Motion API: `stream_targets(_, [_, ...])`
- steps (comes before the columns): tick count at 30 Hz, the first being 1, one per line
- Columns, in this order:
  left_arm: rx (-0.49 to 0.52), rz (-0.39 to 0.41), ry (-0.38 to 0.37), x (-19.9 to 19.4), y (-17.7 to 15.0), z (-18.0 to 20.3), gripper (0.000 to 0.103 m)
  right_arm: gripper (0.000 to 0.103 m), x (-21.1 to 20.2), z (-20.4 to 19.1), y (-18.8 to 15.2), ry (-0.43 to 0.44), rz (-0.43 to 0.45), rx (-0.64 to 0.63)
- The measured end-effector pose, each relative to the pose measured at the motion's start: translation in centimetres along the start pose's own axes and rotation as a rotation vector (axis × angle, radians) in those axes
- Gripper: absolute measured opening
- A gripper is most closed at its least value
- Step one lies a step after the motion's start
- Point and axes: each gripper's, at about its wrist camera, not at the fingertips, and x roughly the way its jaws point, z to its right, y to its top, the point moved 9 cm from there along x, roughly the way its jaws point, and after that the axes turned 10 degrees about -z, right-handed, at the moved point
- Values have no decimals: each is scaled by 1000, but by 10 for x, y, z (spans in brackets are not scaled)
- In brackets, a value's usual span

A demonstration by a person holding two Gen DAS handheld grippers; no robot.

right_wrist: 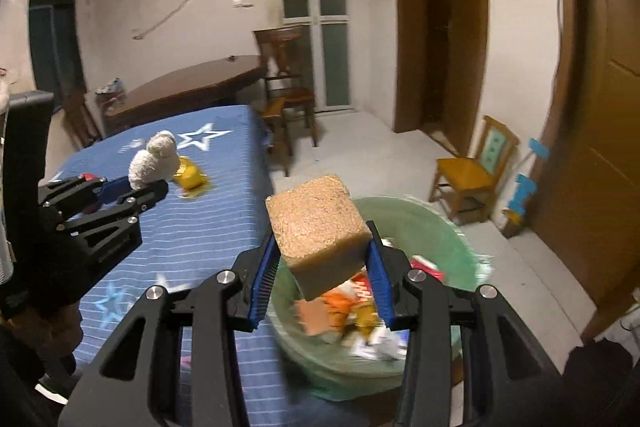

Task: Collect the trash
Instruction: 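Carry the yellow sponge block and white cloth over the green bin, then open both grippers to drop the sponge block and cloth into the bin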

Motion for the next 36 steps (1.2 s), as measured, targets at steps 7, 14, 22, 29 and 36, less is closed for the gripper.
stream_targets(7, [70, 7, -22, 16, 18, 47, 26, 40, 12, 34, -6, -45, -27, 40])
stream_targets(14, [116, -21, -51, 39, 19, 75, 26, 40, 22, 50, -15, -60, -51, 60])
stream_targets(22, [172, -71, -162, 59, 9, 92, 26, 40, 32, 61, -17, -64, -74, 77])
stream_targets(29, [197, -67, -262, 62, 19, 111, 39, 42, 38, 65, -9, -78, -88, 76])
stream_targets(36, [185, -32, -262, 60, 29, 98, 64, 55, 51, 71, -10, -69, -124, 98])
